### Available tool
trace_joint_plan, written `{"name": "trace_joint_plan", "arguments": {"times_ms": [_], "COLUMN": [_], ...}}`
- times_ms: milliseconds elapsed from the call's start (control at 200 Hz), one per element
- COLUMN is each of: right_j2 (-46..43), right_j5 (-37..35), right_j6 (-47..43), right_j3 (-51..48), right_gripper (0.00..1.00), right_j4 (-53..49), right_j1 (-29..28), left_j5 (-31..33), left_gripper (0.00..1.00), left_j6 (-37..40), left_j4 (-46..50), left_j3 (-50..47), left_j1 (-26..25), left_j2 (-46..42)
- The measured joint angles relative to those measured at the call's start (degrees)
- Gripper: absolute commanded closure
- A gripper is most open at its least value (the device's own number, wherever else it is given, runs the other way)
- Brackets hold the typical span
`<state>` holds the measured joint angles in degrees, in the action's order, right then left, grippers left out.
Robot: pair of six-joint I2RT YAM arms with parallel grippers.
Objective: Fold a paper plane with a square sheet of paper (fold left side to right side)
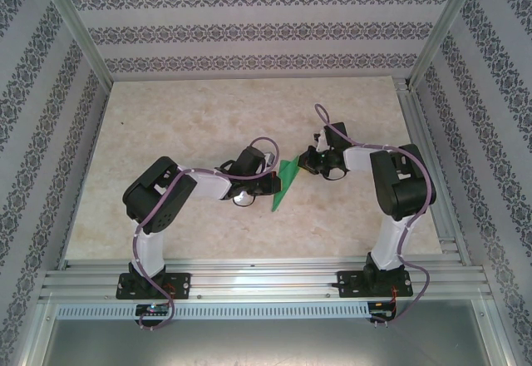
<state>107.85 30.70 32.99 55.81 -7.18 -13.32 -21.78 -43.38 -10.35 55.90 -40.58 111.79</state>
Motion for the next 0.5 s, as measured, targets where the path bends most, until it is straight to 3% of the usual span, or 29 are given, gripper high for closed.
{"name": "trace_joint_plan", "arguments": {"times_ms": [130, 305, 500], "right_j2": [-4.85, -12.24, -13.40], "right_j5": [-2.16, -3.17, -1.55], "right_j6": [-1.29, -1.44, 2.21], "right_j3": [0.00, -0.13, -3.52], "right_gripper": [0.81, 0.92, 0.95], "right_j4": [-4.37, -6.51, -2.78], "right_j1": [0.70, 0.87, -4.35], "left_j5": [0.22, 0.33, 0.44], "left_gripper": [0.94, 0.94, 0.95], "left_j6": [-0.04, -0.07, -0.26], "left_j4": [1.11, 1.44, 1.44], "left_j3": [0.63, 0.81, 0.81], "left_j1": [0.00, -0.04, -0.04], "left_j2": [0.11, 0.15, 0.15]}}
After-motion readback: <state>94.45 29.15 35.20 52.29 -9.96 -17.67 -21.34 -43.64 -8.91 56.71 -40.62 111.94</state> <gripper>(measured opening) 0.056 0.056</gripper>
